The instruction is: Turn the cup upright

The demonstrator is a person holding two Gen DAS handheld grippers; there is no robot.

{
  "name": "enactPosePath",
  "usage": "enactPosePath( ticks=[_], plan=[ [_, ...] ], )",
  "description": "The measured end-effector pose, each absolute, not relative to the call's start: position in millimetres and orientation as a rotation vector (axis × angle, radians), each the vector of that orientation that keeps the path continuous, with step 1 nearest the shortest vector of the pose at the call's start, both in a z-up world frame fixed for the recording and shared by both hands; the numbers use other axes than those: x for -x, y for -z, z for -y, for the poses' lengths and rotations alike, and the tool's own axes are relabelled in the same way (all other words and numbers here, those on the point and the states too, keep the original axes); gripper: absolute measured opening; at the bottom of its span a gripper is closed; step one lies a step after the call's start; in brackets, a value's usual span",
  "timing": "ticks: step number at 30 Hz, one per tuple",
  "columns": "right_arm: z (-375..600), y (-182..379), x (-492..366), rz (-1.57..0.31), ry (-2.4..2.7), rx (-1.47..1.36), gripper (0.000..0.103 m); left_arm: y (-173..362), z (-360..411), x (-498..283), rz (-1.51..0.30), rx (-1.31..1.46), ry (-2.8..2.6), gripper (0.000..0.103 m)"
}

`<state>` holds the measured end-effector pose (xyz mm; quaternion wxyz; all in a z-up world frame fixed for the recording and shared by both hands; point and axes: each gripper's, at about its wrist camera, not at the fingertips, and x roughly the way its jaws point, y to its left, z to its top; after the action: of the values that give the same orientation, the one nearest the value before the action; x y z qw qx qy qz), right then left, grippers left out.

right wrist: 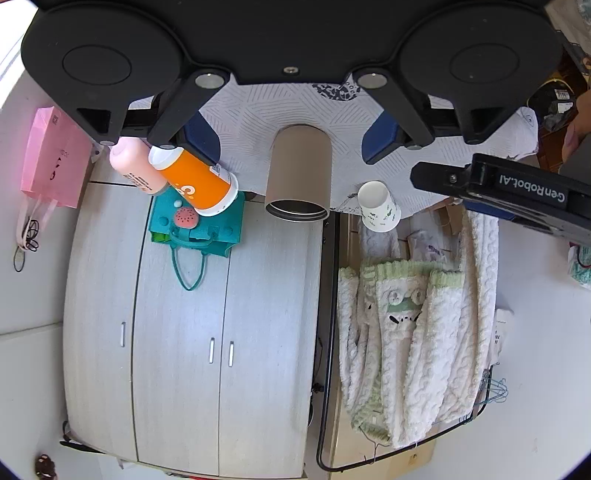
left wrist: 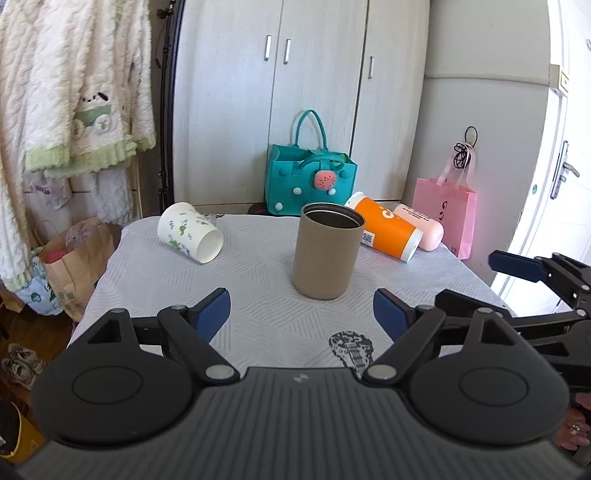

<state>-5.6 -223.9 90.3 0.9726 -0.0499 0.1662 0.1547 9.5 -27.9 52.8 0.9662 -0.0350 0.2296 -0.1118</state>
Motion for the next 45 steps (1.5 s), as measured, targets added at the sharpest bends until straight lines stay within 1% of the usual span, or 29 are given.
enactPosePath(
  ticks=[3, 6, 7, 8, 12, 24, 45],
  plan=[
    [223, -90, 12, -0.335, -0.29, 0.089, 0.091, -52, 23, -2, -0.47, 0.073, 0.216, 0.087],
    [222, -87, 16, -0.348, -0.261, 0.083, 0.094, -49, 21, 4, -0.472, 0.067, 0.2, 0.091],
    [222, -86, 17, -0.352, -0.247, 0.082, 0.097, -49, 20, 5, -0.472, 0.069, 0.196, 0.093],
    [222, -85, 19, -0.349, -0.233, 0.078, 0.102, -48, 19, 6, -0.473, 0.074, 0.194, 0.096],
    [222, -81, 21, -0.351, -0.178, 0.06, 0.103, -44, 13, 8, -0.47, 0.086, 0.172, 0.103],
    [212, -66, 11, -0.443, -0.073, 0.048, 0.103, -28, 6, 1, -0.524, 0.1, 0.123, 0.103],
    [216, -65, 10, -0.472, 0.023, 0.034, 0.103, -14, 6, -11, -0.599, 0.089, 0.067, 0.103]
  ],
)
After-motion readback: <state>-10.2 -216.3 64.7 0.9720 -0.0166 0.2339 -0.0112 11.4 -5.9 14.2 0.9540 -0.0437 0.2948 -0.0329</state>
